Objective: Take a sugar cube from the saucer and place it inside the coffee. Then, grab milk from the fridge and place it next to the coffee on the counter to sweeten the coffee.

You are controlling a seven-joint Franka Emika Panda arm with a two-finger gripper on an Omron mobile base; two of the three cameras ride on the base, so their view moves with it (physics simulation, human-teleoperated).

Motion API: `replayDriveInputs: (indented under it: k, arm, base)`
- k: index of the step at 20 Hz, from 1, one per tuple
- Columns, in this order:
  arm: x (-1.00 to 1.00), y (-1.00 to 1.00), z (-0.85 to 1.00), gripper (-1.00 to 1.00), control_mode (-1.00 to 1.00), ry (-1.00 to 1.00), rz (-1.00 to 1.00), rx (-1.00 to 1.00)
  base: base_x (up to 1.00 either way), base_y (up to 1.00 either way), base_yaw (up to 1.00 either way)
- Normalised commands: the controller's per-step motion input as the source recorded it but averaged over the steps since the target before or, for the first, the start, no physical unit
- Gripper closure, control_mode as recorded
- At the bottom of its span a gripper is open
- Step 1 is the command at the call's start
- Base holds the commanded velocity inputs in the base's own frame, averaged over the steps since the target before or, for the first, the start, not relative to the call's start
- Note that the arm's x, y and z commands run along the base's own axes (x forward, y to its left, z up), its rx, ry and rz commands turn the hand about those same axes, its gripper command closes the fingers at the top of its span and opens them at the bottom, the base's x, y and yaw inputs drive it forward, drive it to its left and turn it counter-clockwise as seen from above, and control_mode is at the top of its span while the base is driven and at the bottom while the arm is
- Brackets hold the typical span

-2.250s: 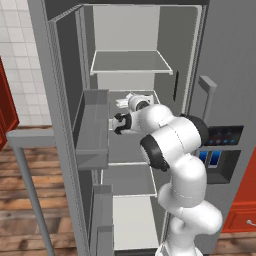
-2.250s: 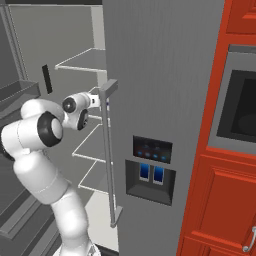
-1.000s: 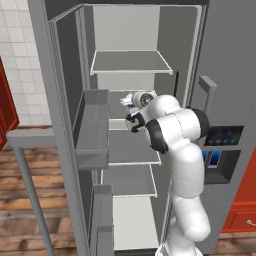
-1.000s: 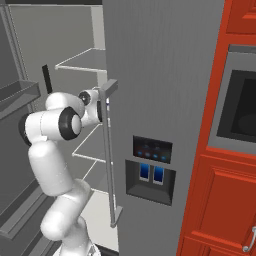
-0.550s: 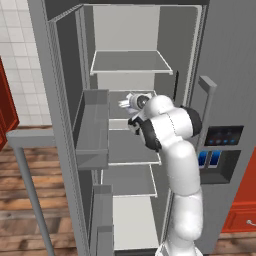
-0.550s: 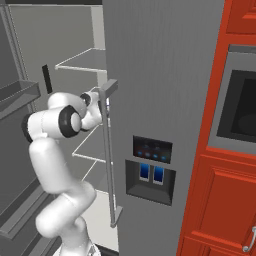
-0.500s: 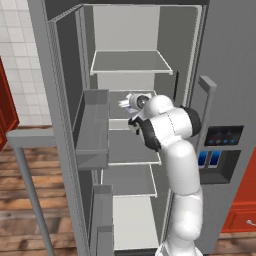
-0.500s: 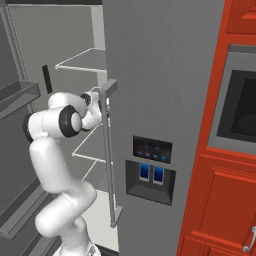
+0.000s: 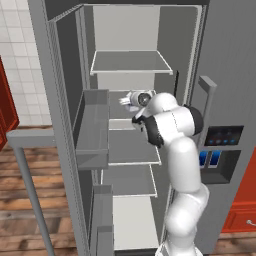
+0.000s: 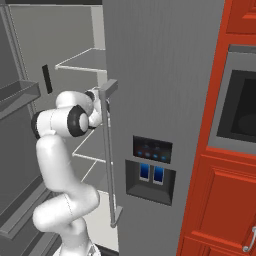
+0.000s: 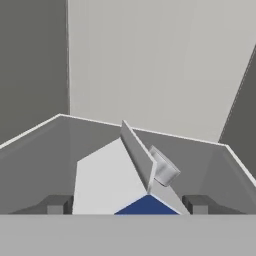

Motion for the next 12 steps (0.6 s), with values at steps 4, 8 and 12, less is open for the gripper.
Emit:
replayDriveInputs:
  k: [4,8,12]
  arm:
    - [0.0,0.01,-0.12,1.0,-1.0,0.01,0.0,-0.01]
    - [0.0,0.08,-0.02,1.0,-1.0,0.04,0.0,-0.02]
    - [0.0,0.0,0.0,1.0,-1.0,0.0,0.0,0.0]
  base:
    - [0.0,0.0,0.0]
    - [0.0,0.0,0.0]
    - [0.0,0.0,0.0]
